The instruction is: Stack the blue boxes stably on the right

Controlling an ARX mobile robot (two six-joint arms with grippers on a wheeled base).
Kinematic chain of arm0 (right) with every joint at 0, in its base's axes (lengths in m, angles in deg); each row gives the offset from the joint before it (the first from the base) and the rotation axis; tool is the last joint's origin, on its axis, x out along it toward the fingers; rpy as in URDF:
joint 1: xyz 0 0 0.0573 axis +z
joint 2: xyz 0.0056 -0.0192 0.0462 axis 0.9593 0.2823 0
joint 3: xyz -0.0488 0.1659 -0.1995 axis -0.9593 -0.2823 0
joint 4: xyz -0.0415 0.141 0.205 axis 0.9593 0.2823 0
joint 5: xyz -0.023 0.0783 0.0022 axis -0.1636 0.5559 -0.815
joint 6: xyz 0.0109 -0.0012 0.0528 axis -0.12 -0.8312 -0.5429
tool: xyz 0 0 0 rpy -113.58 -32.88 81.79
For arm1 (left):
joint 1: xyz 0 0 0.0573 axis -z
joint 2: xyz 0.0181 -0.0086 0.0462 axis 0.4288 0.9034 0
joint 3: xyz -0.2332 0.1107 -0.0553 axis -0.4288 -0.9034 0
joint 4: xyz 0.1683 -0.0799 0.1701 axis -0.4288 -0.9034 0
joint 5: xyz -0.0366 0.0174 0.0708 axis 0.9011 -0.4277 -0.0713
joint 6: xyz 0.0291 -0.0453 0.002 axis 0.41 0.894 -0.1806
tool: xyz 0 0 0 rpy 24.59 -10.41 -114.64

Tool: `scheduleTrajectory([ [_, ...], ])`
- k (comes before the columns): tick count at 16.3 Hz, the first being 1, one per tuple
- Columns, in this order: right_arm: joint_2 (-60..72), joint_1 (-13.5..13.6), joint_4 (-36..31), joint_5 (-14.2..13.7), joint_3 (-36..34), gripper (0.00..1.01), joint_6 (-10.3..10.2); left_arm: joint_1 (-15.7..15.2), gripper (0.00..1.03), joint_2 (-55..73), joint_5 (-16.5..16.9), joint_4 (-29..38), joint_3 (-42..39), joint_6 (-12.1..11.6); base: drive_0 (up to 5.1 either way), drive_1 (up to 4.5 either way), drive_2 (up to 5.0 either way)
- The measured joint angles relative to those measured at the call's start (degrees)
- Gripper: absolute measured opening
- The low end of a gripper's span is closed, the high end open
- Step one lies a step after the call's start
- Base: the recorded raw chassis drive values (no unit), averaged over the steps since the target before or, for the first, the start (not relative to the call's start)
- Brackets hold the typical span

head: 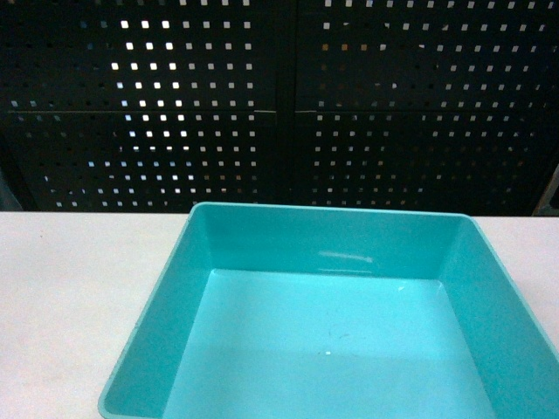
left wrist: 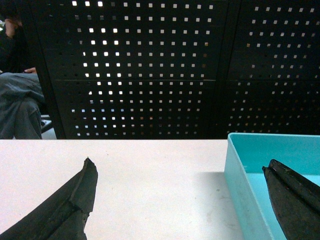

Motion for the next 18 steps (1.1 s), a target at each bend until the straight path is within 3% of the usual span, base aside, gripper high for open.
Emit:
scheduleTrajectory([
  [12,0.0,0.0,-0.1,0.0,0.0,0.98,0.0,0.5,0.98,0.1,-0.2,0.4,0.0,0.0,0.0,0.00,0.0],
  [13,1.7,-3.6,-3.9,4.5,0.0,0.98,0.5,5.2,0.98,3.5,-4.1,6.1,0.0,-0.3,0.0,0.00,0.0],
  [14,12.0,-8.7,-12.0,9.5,0.5,0.98,0.5,7.7,0.98,15.8,-4.8,18.2,0.1,-1.2,0.0,0.00,0.0],
  [15,30.3,-9.0,-27.4,12.4,7.0,0.98,0.7,7.2,0.98,36.3,-2.3,30.7,8.4,-3.2,0.0,0.00,0.0],
  [16,48.6,-4.7,-32.2,13.1,14.6,0.98,5.5,11.2,0.98,51.4,0.1,28.2,22.3,-6.8,0.0,0.00,0.0],
  [18,54.9,-2.7,-31.4,13.1,19.8,0.98,7.8,13.6,0.98,57.4,-1.4,24.5,29.5,-8.6,0.0,0.00,0.0],
])
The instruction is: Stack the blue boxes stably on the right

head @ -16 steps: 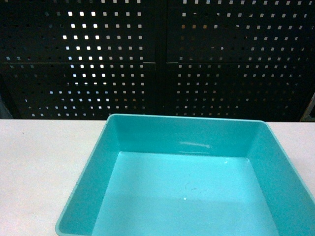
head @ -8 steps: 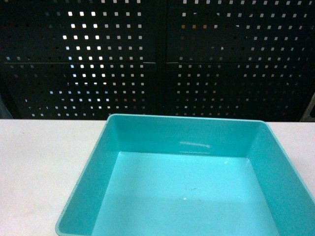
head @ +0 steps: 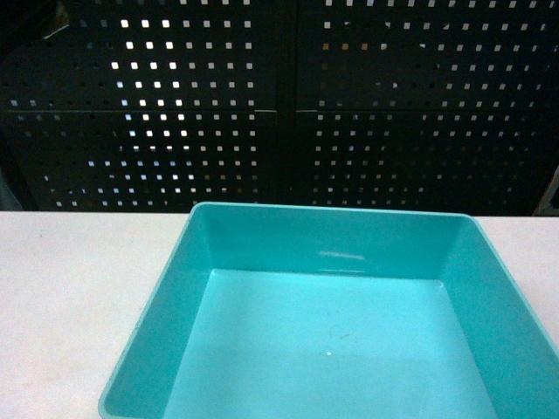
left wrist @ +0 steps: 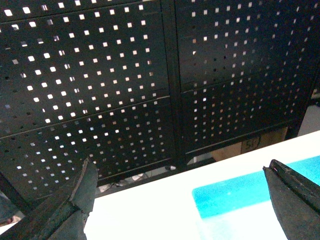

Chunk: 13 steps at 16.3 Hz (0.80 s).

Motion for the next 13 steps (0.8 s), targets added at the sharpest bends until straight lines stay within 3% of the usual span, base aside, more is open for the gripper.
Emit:
scheduleTrajectory([
  [2,3.9,0.9,1.0,-0.2,4.5,0.98,0.9,1.6,0.98,4.6,-2.6,-1.3,4.7,-1.9,0.0,0.00,0.0],
  [3,6.1,1.5,1.7,-0.2,6.2,0.98,0.9,2.3,0.98,7.5,-4.2,1.5,5.9,-3.7,0.0,0.00,0.0],
  [5,12.0,4.0,5.3,-0.5,9.4,0.98,2.1,2.5,0.98,14.3,-7.0,0.5,8.3,-6.1,0.0,0.00,0.0],
  [6,14.5,5.1,5.8,-0.4,10.5,0.98,2.2,1.9,0.98,17.1,-7.7,-2.9,9.5,-5.5,0.0,0.00,0.0],
  [11,18.3,6.2,6.8,-0.5,12.4,0.98,2.1,1.4,0.98,20.0,-9.2,-7.3,10.5,-2.8,0.0,0.00,0.0],
  [13,20.9,7.0,7.6,-1.2,13.1,0.98,2.2,1.7,0.98,20.6,-10.5,-10.2,11.8,0.5,0.0,0.00,0.0],
])
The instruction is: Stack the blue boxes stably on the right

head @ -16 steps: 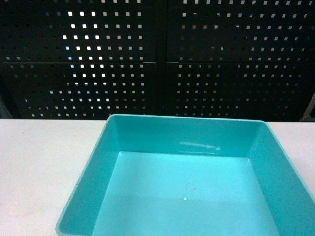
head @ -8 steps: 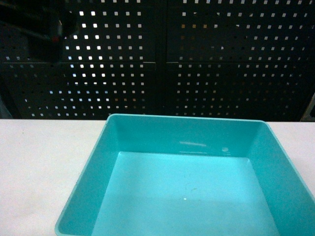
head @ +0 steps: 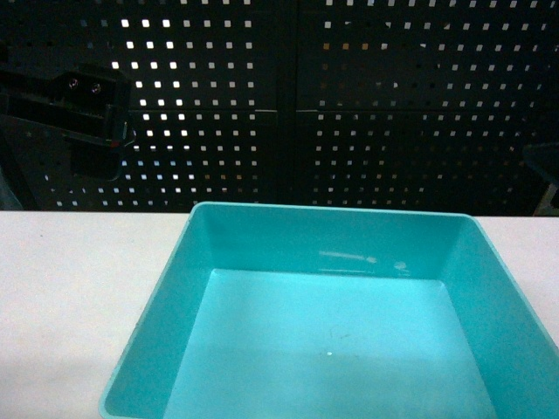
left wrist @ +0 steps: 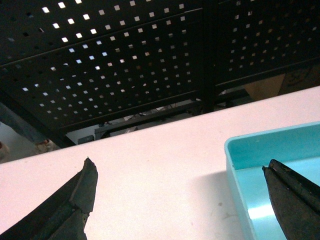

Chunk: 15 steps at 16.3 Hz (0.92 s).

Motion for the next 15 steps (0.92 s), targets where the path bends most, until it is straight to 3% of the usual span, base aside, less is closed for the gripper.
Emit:
scheduleTrajectory([
  [5,5.5,1.1,-3.3,-1.3,-3.0,0.98,0.4,4.7,0.98,5.4,-1.1,-6.1,0.9,6.8,0.0,0.00,0.0],
  [12,15.6,1.8,-7.2,-1.1,-4.5,0.98,1.2,5.9,0.98,11.8,-4.1,-3.8,1.1,7.5,0.0,0.00,0.0],
  [15,19.1,1.2,-9.7,-1.1,-5.2,0.98,0.9,6.8,0.98,14.7,-5.6,-5.6,1.1,9.3,0.0,0.00,0.0],
])
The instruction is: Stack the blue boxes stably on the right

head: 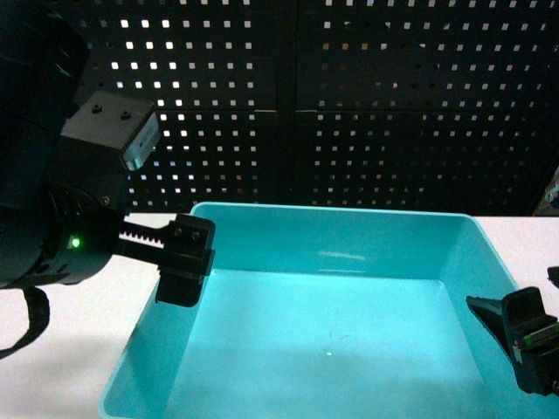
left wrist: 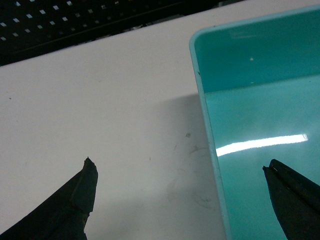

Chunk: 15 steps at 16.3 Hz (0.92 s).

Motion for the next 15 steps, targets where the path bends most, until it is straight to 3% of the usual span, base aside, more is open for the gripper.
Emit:
scheduleTrajectory([
  [6,6.0,0.0,-4.2,-0.8,-2.3,0.98,-0.3,0.7,0.98,2.4,-0.6,-0.7,1.0,3.5,0.0,0.00,0.0],
  [9,7.3,0.0,-5.0,-1.0,-2.4,0.98,-0.4,-0.1,0.98,4.5,-0.8,-2.2,1.3,6.5,0.0,0.00,0.0],
  [15,8.7,-0.6,-6.7,-0.8,-2.4,0.98,-0.6,-1.1,0.98,7.1,3.9,-5.1,2.8,13.1,0.0,0.00,0.0],
])
